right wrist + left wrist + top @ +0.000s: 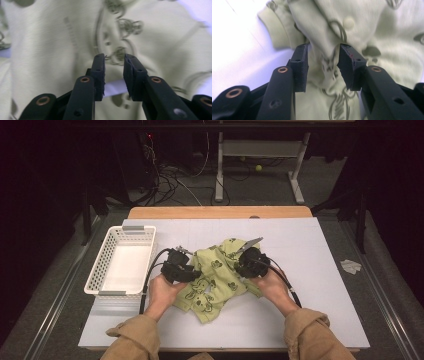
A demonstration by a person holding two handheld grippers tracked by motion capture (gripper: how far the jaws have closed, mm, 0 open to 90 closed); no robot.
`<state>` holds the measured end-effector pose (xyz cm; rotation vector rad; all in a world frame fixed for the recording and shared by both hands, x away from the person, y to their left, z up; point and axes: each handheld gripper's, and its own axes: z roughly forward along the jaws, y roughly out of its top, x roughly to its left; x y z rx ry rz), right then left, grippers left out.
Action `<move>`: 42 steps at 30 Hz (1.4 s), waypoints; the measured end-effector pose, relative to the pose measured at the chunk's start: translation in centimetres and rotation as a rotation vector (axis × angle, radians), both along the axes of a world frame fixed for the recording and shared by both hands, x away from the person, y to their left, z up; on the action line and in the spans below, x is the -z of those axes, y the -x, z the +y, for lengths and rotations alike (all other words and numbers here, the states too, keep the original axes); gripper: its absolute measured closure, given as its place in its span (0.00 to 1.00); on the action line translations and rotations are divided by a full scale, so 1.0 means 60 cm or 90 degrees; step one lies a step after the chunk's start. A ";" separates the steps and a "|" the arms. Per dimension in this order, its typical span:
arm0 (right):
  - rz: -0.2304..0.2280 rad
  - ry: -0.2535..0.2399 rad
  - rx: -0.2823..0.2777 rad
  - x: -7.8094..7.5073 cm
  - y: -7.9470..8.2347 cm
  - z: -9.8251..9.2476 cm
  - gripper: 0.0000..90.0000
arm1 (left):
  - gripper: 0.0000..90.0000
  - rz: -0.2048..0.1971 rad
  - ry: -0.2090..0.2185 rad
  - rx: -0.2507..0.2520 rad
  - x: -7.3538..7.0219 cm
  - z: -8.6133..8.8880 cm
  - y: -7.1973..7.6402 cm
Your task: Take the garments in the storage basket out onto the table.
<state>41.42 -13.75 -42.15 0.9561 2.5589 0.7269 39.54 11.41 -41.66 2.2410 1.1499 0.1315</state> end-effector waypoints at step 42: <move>0.009 0.025 -0.052 0.015 0.034 0.004 0.74 | 0.88 0.083 -0.023 0.048 0.053 -0.026 -0.030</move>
